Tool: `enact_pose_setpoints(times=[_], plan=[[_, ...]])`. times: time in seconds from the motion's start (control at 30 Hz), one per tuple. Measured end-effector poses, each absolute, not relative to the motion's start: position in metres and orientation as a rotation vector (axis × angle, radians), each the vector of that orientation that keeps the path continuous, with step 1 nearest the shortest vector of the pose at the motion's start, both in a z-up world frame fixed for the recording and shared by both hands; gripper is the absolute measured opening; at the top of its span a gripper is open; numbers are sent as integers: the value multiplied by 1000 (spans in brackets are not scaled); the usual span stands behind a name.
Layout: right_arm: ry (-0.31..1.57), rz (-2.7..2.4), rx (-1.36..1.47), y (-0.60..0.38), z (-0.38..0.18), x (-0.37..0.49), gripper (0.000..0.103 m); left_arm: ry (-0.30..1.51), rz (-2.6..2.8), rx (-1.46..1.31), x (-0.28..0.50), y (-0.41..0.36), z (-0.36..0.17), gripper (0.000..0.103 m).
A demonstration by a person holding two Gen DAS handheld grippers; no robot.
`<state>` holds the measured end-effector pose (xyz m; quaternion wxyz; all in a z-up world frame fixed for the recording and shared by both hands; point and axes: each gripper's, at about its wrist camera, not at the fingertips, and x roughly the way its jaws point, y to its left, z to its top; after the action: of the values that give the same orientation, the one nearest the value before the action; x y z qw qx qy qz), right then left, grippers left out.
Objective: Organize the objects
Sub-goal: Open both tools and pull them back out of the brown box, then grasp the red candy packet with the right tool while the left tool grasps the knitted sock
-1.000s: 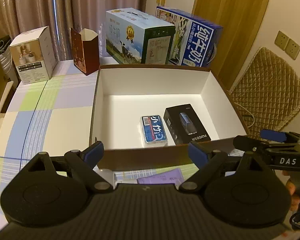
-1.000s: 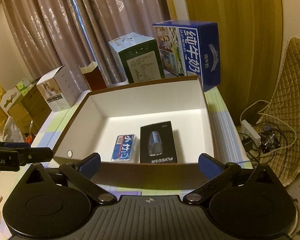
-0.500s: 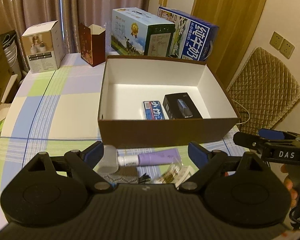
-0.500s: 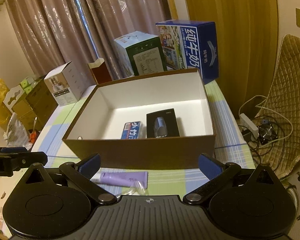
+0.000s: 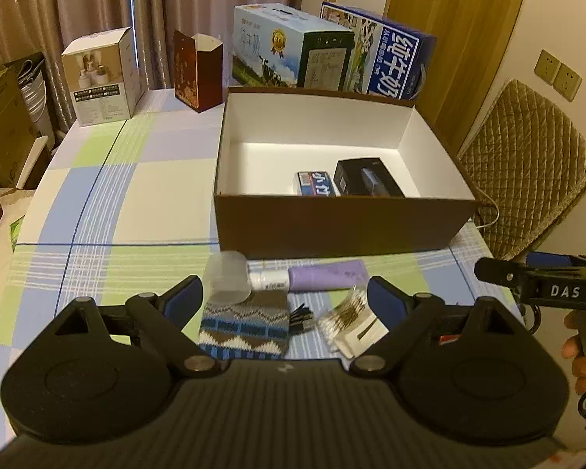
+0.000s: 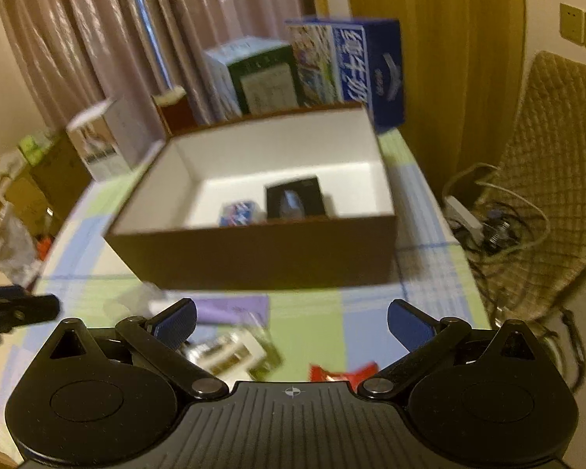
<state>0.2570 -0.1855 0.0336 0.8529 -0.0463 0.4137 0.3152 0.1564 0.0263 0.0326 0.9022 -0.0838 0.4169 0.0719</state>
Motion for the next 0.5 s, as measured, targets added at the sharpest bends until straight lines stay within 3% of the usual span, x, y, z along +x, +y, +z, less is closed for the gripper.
enact_pose_setpoints(times=[0.5], plan=[[970,641,-103,-210,1,247,101,931,200,-176,132,38,2,89]])
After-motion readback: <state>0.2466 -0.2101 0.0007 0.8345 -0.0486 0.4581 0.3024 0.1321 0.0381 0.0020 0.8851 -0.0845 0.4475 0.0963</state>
